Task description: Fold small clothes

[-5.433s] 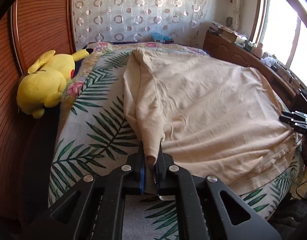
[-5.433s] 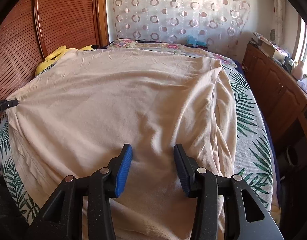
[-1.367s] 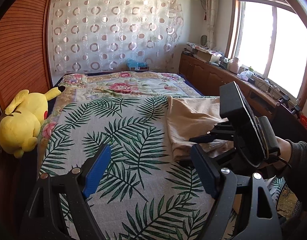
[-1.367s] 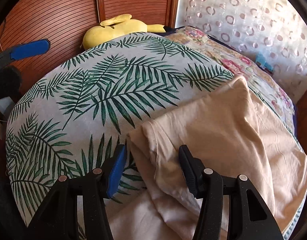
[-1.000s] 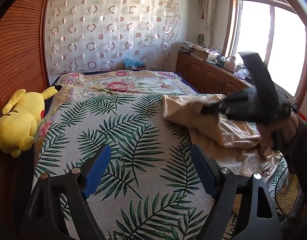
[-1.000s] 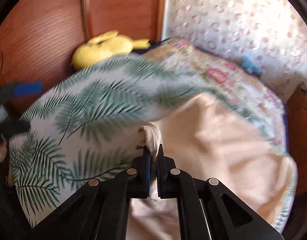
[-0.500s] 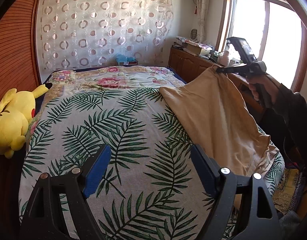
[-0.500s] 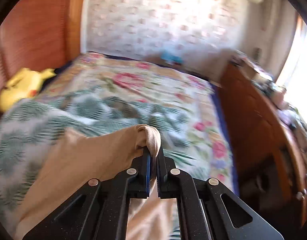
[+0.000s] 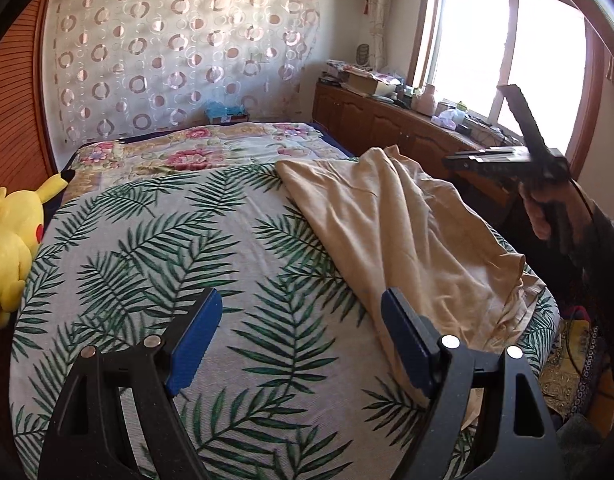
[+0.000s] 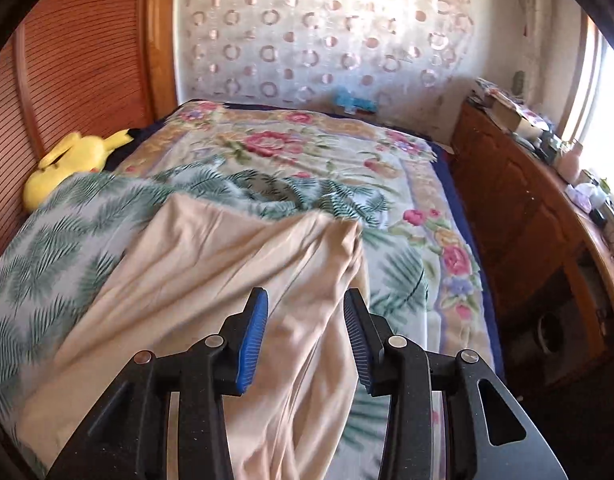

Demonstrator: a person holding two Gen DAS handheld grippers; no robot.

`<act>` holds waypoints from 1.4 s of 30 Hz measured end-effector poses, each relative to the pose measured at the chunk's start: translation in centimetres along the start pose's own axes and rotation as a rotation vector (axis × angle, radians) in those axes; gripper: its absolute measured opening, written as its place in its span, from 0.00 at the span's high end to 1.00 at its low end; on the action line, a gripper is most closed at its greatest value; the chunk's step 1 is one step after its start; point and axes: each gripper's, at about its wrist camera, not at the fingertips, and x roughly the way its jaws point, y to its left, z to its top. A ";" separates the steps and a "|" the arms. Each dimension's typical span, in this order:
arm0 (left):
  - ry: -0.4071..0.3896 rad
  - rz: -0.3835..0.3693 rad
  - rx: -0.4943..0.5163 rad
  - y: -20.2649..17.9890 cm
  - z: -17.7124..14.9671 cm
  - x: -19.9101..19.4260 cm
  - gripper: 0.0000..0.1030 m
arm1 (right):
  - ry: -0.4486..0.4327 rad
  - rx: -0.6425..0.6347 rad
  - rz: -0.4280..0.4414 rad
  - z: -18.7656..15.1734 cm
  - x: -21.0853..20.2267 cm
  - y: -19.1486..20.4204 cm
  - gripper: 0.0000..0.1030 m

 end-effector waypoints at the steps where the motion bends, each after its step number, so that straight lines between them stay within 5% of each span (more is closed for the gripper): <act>1: 0.004 -0.007 0.007 -0.5 0.1 0.3 0.20 | 0.001 -0.003 0.010 -1.0 -0.6 0.4 0.60; 13: 0.048 -0.042 0.071 -4.3 0.0 2.1 0.20 | 0.011 0.025 0.061 -7.4 -5.2 0.5 0.60; 29: 0.089 -0.077 0.101 -6.3 -1.3 3.2 0.20 | 0.038 0.041 0.077 -10.0 -7.0 1.4 0.60; 30: 0.091 -0.079 0.102 -6.4 -1.3 3.2 0.20 | 0.038 0.031 0.071 -10.3 -7.1 1.5 0.61; 32: 0.093 -0.085 0.104 -6.5 -1.3 3.3 0.20 | 0.040 0.017 0.076 -10.5 -7.5 1.4 0.86; 34: 0.096 -0.089 0.106 -6.7 -1.4 3.3 0.20 | 0.031 0.017 0.090 -10.9 -8.1 0.9 0.97; 42: 0.107 -0.104 0.111 -7.1 -1.7 3.3 0.20 | -0.003 0.076 0.092 -13.3 -12.1 -1.6 0.98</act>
